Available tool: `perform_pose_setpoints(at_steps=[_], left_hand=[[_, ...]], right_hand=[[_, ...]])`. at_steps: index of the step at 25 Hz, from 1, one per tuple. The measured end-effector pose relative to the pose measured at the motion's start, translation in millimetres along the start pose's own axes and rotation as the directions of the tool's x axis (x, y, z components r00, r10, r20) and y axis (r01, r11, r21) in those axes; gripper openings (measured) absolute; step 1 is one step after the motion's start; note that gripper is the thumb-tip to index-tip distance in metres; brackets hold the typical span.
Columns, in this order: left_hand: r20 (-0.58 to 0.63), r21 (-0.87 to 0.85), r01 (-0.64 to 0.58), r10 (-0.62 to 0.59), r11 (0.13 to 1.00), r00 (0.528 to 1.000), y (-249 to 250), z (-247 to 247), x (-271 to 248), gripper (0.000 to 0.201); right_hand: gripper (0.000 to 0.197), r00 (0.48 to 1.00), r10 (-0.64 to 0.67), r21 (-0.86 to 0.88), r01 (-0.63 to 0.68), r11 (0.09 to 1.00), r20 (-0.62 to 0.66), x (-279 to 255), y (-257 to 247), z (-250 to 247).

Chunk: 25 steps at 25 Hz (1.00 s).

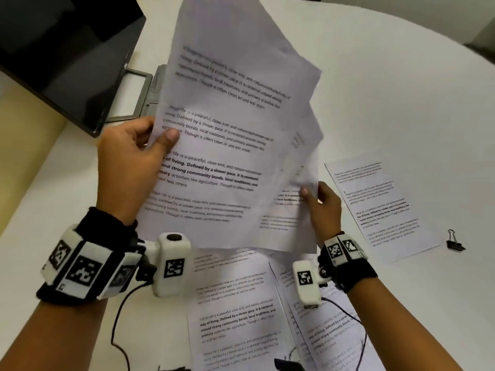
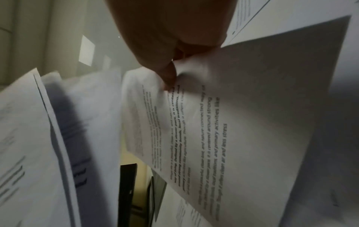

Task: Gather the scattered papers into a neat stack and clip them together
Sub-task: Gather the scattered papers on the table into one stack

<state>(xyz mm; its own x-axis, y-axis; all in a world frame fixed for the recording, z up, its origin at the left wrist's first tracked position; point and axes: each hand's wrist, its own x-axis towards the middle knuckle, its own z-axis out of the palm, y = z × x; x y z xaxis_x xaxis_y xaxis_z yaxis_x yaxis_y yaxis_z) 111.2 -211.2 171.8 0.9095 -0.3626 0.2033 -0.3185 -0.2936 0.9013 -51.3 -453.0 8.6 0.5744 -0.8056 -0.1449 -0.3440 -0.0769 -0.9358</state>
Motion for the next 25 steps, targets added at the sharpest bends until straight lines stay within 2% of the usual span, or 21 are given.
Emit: perform_pose_setpoints(at_steps=[1,4,7,10,13,16,18,19,21,22,25], left_hand=[[0.023,-0.023,0.034,-0.034,0.999,0.999,-6.2,4.1,1.6,0.015],[0.133,-0.102,0.213,-0.199,0.972,0.971,-37.8,23.4,0.9,0.017],[0.204,-0.188,0.360,-0.323,0.914,0.924,-66.1,47.0,-10.4,0.019],[0.219,-0.284,0.473,-0.424,0.834,0.879,-78.4,62.2,-18.5,0.022],[0.236,-0.323,0.490,-0.432,0.810,0.870,-86.0,67.7,-20.5,0.022],[0.222,-0.314,0.470,-0.418,0.825,0.881,-94.0,72.4,-22.7,0.024],[0.237,-0.319,0.490,-0.433,0.811,0.870,-99.1,76.9,-24.9,0.024],[0.255,-0.320,0.508,-0.444,0.800,0.859,-102.0,79.7,-26.8,0.022],[0.283,-0.324,0.547,-0.472,0.772,0.835,-106.9,85.3,-31.6,0.018],[0.293,-0.323,0.561,-0.483,0.763,0.825,-108.7,87.6,-34.4,0.018],[0.326,-0.361,0.566,-0.468,0.741,0.821,-113.1,90.6,-39.7,0.027]], right_hand=[[0.007,1.000,-0.008,0.064,0.006,0.998,0.022,-1.6,-6.2,0.5],[0.005,0.993,0.060,0.267,-0.084,0.960,0.099,-8.7,-23.4,1.3],[0.015,0.972,0.110,0.306,-0.170,0.937,0.206,-13.0,-30.9,-0.5],[0.004,0.941,0.095,0.311,-0.201,0.929,0.326,-15.5,-30.3,-3.2],[0.025,0.939,0.149,0.307,-0.247,0.919,0.309,-21.7,-34.6,-2.0],[0.034,0.936,0.163,0.493,-0.306,0.814,0.312,-25.2,-39.6,-5.3],[0.063,0.929,0.153,0.543,-0.325,0.774,0.338,-26.3,-39.0,-6.8],[0.065,0.933,0.152,0.547,-0.317,0.775,0.326,-27.7,-38.1,-5.4],[0.048,0.939,0.119,0.517,-0.280,0.809,0.322,-28.2,-35.6,-0.4],[0.046,0.943,0.111,0.480,-0.258,0.838,0.313,-27.9,-34.3,2.4],[0.063,0.959,0.145,0.401,-0.237,0.885,0.245,-25.7,-28.5,6.6]])
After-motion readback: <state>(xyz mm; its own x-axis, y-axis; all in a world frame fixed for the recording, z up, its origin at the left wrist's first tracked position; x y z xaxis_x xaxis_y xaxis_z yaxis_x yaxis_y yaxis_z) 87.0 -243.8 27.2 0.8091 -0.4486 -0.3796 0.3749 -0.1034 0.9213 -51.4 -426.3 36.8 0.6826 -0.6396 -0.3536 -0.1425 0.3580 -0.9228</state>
